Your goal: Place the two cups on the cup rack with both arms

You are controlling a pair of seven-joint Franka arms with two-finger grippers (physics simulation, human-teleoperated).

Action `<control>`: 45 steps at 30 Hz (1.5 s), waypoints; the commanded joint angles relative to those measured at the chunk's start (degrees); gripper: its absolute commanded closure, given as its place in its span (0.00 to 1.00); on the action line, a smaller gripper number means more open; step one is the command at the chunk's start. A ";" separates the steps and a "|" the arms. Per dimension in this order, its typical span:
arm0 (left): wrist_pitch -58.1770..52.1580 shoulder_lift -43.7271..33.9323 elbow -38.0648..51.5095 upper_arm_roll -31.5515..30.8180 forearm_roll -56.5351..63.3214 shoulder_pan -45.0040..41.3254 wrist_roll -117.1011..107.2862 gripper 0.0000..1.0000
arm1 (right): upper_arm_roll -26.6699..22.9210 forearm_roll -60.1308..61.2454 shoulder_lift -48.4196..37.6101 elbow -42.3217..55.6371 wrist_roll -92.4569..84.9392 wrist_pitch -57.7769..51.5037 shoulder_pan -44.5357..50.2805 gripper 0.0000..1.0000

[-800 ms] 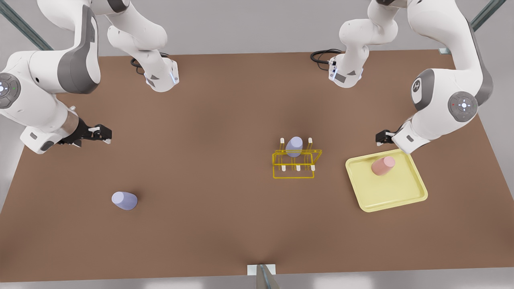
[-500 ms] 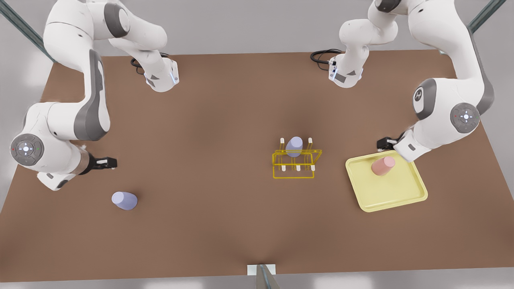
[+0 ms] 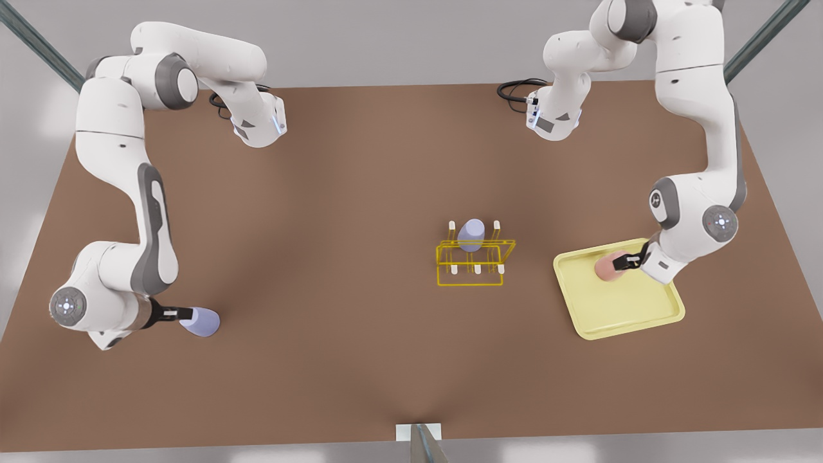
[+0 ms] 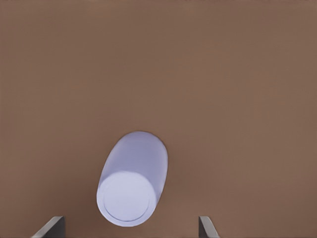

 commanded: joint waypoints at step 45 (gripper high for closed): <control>2.23 2.28 -2.55 0.10 0.05 -6.62 -6.80 0.15 | 0.01 -2.52 0.42 -16.44 -1.96 21.12 0.14 0.13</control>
